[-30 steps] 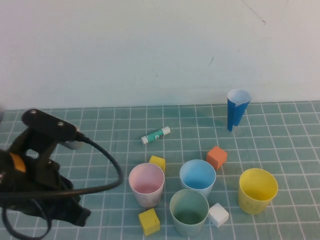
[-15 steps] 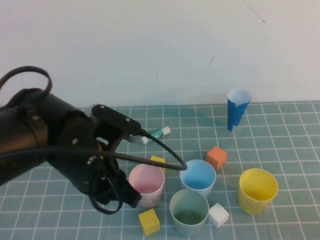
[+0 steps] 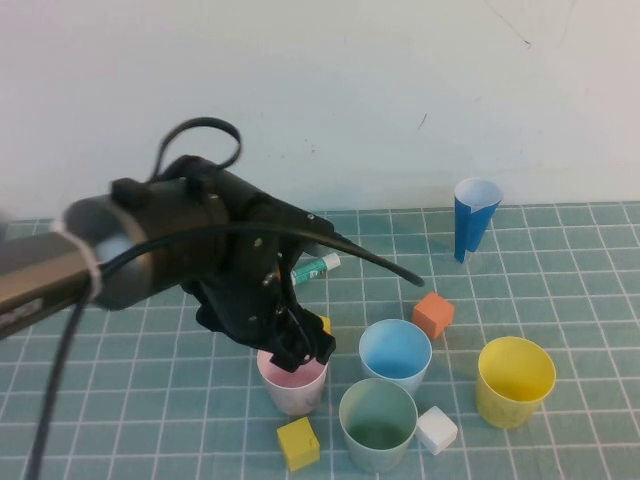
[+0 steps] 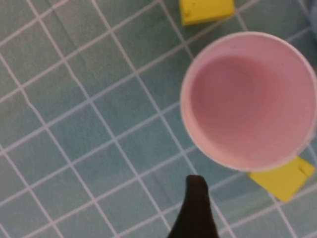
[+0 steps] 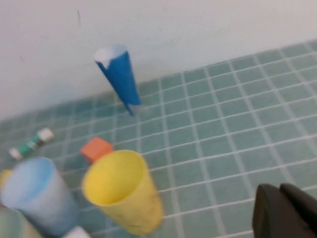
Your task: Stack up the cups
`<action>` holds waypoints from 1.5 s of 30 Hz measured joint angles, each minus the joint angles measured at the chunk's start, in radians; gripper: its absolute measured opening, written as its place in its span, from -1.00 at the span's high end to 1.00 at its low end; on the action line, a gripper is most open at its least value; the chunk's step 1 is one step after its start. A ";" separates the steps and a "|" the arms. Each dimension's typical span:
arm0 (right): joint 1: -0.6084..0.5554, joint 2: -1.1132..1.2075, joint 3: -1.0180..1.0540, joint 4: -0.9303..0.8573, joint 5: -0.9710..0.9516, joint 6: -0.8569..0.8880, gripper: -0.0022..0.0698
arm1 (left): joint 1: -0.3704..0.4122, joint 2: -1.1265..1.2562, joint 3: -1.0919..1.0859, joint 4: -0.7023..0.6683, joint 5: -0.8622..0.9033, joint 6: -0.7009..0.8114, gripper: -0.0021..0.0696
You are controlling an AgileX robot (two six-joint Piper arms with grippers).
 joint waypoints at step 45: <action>0.000 0.000 0.002 0.335 0.000 -0.026 0.95 | 0.144 0.262 -0.132 -0.033 -0.101 0.055 0.91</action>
